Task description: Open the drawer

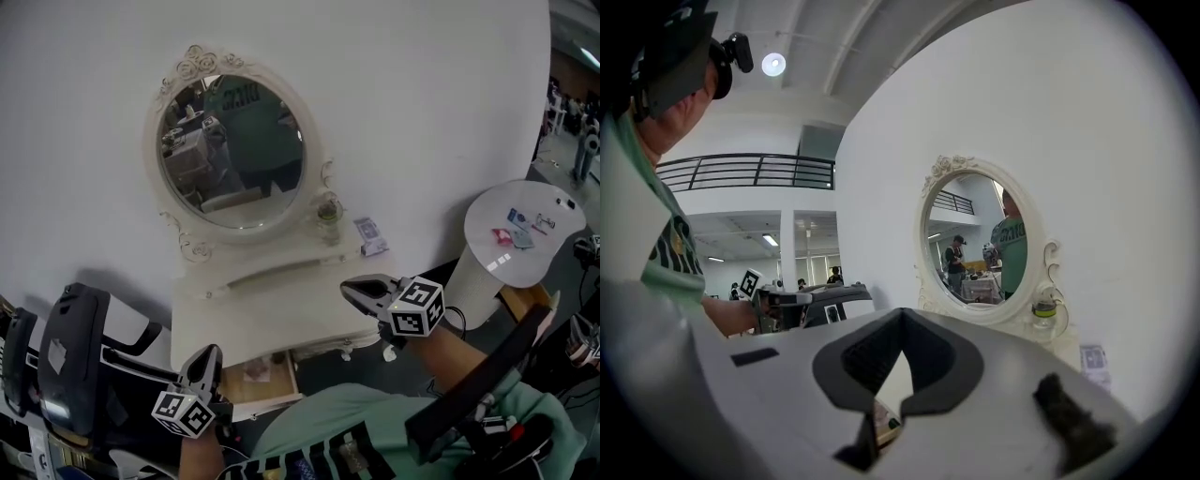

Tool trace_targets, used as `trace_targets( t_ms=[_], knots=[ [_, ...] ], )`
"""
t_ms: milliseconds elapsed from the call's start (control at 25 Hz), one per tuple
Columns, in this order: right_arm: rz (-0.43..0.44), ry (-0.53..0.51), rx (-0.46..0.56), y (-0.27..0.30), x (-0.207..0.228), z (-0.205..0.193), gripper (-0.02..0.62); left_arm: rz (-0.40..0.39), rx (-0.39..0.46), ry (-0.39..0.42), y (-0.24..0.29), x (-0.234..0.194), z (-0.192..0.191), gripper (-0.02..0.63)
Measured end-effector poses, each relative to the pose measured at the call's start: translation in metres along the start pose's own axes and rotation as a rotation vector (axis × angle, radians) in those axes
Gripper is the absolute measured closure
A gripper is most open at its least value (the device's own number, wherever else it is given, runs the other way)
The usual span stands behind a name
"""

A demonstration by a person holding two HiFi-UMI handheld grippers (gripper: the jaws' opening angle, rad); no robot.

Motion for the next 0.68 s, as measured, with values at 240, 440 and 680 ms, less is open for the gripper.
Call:
trace_targets(
  t_ms=[240,440,680],
  knots=[
    [-0.002,-0.019,-0.014,0.012,-0.015,-0.001,0.586,0.000,-0.002,-0.017,-0.016,-0.011,-0.001,0.597],
    [0.010,-0.039,-0.030,0.018,-0.029,-0.004,0.584,0.000,-0.001,-0.025,-0.027,-0.013,-0.005,0.597],
    [0.014,-0.052,-0.034,0.024,-0.039,-0.002,0.585,0.009,0.002,-0.030,-0.038,-0.020,-0.004,0.597]
  ],
)
Point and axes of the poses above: the fingertips, and each gripper's own axes: y forward along the fingers, x to its right, z out of its top, the point moved 1 cm from there along -y, backward along the fingers, and after that the axes turned 1 degree about -y, right-handed, at the moved point
